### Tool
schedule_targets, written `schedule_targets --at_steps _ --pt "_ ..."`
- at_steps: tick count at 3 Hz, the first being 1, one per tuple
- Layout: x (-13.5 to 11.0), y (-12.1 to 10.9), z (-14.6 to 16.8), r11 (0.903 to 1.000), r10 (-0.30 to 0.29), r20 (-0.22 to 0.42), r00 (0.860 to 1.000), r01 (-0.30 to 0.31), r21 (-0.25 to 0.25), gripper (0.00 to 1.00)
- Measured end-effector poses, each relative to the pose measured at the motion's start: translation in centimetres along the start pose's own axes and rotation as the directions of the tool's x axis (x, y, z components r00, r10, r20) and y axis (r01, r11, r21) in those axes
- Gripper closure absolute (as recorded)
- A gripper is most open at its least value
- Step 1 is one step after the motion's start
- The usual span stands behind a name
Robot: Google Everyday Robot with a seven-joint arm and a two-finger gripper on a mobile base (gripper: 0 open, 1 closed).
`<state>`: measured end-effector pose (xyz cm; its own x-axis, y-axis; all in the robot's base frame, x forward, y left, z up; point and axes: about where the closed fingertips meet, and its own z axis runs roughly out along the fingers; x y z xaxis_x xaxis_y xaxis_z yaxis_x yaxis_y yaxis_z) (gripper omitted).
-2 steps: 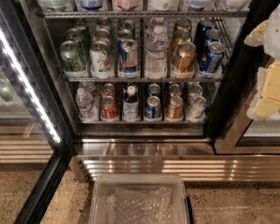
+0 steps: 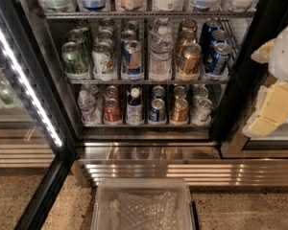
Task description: Pick 7up can from middle shelf of fridge
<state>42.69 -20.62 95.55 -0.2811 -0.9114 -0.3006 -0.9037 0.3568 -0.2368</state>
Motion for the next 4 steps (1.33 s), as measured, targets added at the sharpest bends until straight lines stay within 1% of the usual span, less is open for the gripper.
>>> schedule_targets --at_steps 1,2,3,4 --pt "-0.4 3.2 6.4 0.9864 0.146 0.126 0.981 -0.135 -0.094 0.00" --pt "-3.8 4.4 12.2 0.9648 0.237 0.255 0.938 -0.196 -0.175 0.00" --pt "-4.9 2.7 12.1 0.9682 0.246 0.303 0.921 -0.219 -0.120 0.00" --pt "-4.9 2.7 12.1 0.9682 0.246 0.303 0.921 -0.219 -0.120 0.00"
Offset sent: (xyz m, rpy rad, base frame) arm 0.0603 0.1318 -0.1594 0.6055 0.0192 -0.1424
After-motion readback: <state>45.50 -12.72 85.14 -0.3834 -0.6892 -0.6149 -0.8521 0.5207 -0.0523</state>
